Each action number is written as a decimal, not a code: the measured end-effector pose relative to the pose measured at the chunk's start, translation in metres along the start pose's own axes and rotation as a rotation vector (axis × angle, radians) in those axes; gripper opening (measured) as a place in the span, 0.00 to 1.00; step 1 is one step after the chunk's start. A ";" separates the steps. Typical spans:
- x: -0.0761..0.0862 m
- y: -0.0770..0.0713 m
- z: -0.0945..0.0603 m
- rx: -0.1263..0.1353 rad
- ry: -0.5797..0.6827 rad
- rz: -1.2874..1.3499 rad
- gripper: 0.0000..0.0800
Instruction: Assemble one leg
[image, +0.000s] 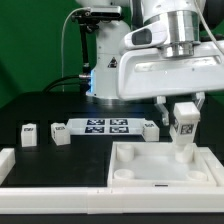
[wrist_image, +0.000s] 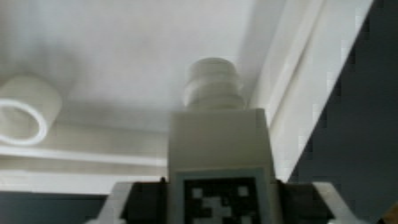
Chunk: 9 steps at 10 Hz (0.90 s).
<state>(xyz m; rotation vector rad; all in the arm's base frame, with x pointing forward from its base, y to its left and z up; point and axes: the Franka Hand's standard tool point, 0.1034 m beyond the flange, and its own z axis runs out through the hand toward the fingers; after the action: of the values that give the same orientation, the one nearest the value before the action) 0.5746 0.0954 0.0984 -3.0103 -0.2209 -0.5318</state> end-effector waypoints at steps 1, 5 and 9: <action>0.010 0.003 0.010 0.001 0.006 -0.003 0.36; 0.023 0.009 0.029 -0.009 0.057 0.000 0.36; 0.025 0.002 0.018 -0.020 0.131 -0.005 0.36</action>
Offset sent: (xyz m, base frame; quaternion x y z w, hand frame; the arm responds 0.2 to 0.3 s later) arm 0.0212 0.0072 -0.0098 0.0156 0.0952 0.0086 0.9953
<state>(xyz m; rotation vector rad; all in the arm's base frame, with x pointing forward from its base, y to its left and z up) 0.6039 0.0980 0.0894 -2.9801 -0.2149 -0.7323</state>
